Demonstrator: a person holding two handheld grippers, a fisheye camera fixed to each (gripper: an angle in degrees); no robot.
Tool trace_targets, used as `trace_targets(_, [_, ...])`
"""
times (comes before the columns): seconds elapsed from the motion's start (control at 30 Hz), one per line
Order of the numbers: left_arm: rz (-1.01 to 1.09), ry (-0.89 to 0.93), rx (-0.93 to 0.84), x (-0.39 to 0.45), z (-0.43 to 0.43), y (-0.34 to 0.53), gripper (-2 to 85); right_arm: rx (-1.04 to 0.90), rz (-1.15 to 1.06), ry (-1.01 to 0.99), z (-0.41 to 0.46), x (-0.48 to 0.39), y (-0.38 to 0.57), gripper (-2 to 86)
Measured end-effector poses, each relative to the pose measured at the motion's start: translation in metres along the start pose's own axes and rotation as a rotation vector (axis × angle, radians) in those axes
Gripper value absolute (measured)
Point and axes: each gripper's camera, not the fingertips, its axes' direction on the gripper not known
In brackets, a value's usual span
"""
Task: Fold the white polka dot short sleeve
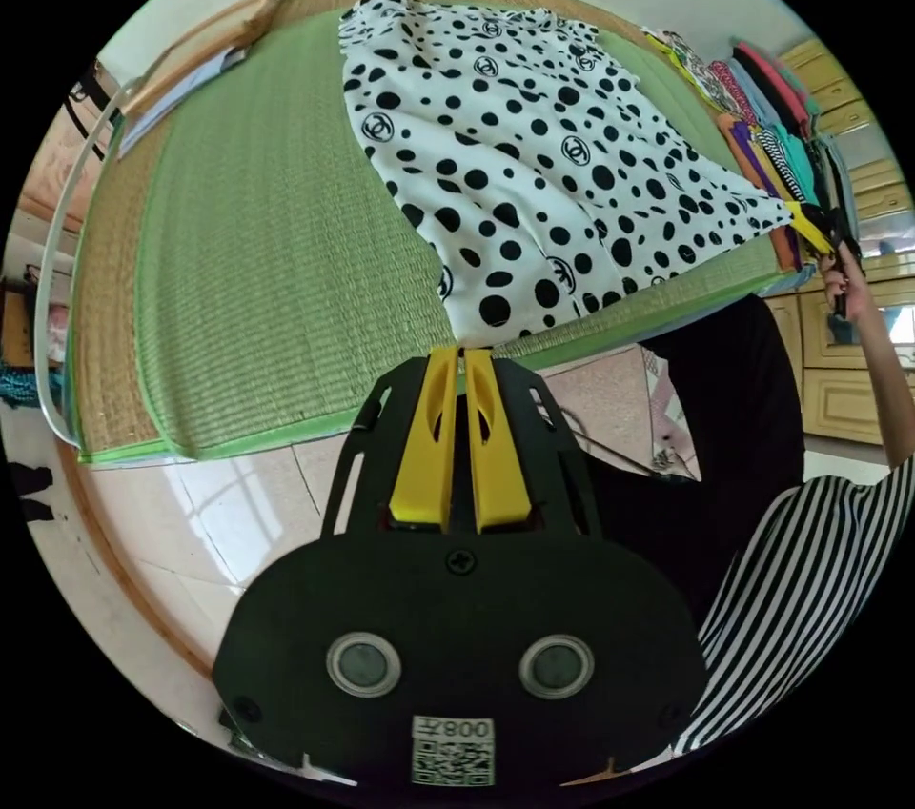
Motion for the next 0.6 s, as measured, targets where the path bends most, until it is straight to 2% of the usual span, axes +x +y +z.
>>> trace_targets(0.13, [0.052,-0.145,0.068,0.025,-0.033,0.005,1.3,-0.044,-0.031,0.049,-0.008,-0.007,0.006,0.2])
trace_targets(0.23, [0.104,-0.174,-0.003,0.043,-0.024,0.004,1.5,-0.1,0.003,0.133,-0.005,0.009,0.014,0.2])
trace_targets(0.33, [0.044,-0.038,-0.039,0.046,-0.012,0.003,2.2,-0.14,0.085,0.167,0.005,0.04,0.023,0.2])
trace_targets(0.5, [-0.088,0.158,0.006,0.041,-0.017,0.004,5.9,-0.126,0.137,0.132,0.009,0.059,0.029,0.2])
trace_targets(0.6, [-0.186,0.335,0.058,0.033,-0.016,-0.001,8.0,-0.126,0.134,0.129,0.007,0.059,0.025,0.2])
